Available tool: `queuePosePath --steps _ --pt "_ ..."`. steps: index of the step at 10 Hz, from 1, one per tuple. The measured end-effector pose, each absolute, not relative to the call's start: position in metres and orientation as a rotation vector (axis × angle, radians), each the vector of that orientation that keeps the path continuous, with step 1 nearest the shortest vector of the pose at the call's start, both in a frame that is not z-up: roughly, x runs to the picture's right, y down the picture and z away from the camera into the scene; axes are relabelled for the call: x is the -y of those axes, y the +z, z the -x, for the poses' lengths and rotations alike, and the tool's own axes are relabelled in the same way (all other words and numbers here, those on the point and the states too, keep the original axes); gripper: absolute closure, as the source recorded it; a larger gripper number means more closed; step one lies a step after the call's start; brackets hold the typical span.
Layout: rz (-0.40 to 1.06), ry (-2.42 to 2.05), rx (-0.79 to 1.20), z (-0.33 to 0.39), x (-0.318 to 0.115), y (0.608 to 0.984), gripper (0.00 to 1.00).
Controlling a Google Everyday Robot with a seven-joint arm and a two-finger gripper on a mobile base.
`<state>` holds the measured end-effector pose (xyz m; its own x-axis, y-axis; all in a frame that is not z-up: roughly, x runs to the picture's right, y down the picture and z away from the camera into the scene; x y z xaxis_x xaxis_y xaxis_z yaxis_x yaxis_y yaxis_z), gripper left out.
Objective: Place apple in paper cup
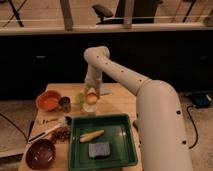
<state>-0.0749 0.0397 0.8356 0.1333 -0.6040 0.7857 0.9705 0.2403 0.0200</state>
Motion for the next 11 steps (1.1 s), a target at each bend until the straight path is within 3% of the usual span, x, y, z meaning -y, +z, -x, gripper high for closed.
queuePosePath --steps 3,6,11 --pt "0.583 -1.245 0.778 0.0749 -0.0391 0.8361 0.61" --pt "0.585 -1.246 0.777 0.0740 -0.0391 0.8369 0.73" --pt "0.587 -1.250 0.776 0.0735 -0.0388 0.8381 0.75"
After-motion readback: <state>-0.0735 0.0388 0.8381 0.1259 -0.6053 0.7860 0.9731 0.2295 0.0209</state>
